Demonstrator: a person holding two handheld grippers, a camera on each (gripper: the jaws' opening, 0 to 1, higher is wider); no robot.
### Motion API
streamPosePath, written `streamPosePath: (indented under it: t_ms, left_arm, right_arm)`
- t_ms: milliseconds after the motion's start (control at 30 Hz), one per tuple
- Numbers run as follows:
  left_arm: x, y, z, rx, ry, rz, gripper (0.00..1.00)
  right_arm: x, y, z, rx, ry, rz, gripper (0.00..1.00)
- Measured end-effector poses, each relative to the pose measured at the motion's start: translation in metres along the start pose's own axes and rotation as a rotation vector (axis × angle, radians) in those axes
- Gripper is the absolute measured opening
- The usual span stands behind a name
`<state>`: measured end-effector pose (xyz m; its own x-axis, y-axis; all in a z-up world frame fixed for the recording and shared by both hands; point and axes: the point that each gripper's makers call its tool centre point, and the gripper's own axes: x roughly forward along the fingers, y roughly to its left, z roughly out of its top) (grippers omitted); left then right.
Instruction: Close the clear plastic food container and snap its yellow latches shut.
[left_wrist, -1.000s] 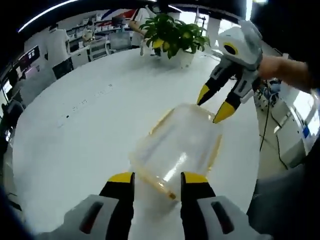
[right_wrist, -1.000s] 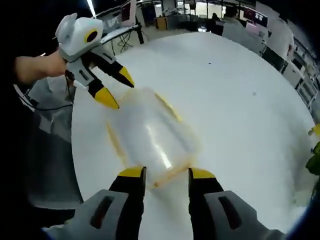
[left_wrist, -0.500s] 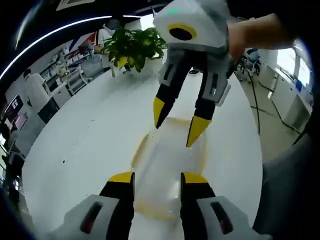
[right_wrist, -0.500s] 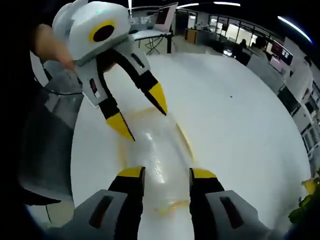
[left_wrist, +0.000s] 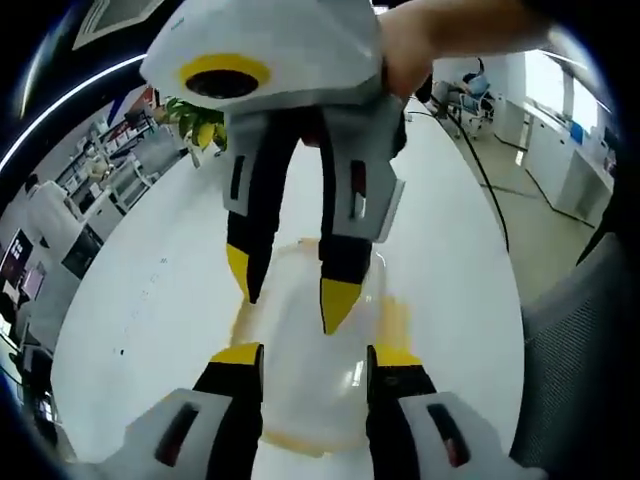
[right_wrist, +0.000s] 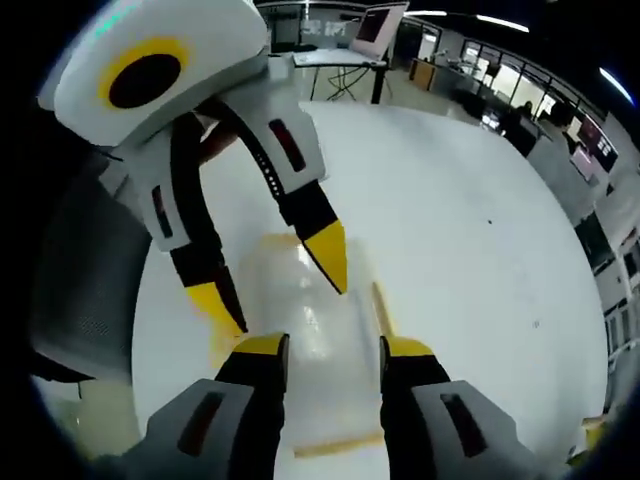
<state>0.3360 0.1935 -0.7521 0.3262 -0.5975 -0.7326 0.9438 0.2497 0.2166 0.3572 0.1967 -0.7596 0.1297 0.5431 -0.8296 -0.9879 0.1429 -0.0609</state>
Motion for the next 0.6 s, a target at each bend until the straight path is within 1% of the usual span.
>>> streamPosePath:
  t_ms: [33,100,167,200,267,367,433,467,500,600]
  left_arm:
    - [0.001,-0.001,0.000,0.002,0.001,-0.004,0.36]
    - [0.002,-0.005,0.002,0.005,-0.001,-0.016,0.37]
    - [0.005,-0.012,0.003,0.009,0.000,-0.044,0.40]
    - [0.006,-0.013,0.003,0.012,0.007,-0.046,0.41]
    - [0.008,-0.015,0.003,0.065,0.020,-0.038,0.41]
    - [0.011,-0.017,0.003,0.071,0.025,-0.037,0.43]
    - [0.015,-0.020,0.005,0.090,0.028,-0.033,0.44]
    - [0.017,-0.020,0.004,0.101,0.037,-0.030,0.44]
    - [0.020,-0.020,0.000,0.118,0.060,-0.023,0.45]
    - [0.023,-0.022,-0.003,0.131,0.079,-0.013,0.44]
  right_arm:
    - [0.001,0.001,0.000,-0.001,0.005,0.007,0.34]
    - [0.002,0.002,0.000,-0.041,0.031,0.030,0.34]
    - [0.004,0.000,-0.002,-0.050,0.046,0.050,0.34]
    - [0.004,-0.002,-0.004,-0.055,0.054,0.056,0.34]
    - [0.003,-0.006,-0.006,-0.075,0.076,0.068,0.34]
    - [0.003,-0.010,-0.004,-0.073,0.081,0.086,0.34]
    - [0.005,-0.011,-0.003,-0.077,0.088,0.095,0.34]
    - [0.006,-0.013,-0.004,-0.079,0.101,0.103,0.34]
    - [0.008,-0.015,-0.004,-0.088,0.113,0.108,0.34]
    - [0.010,-0.016,-0.004,-0.094,0.134,0.132,0.35]
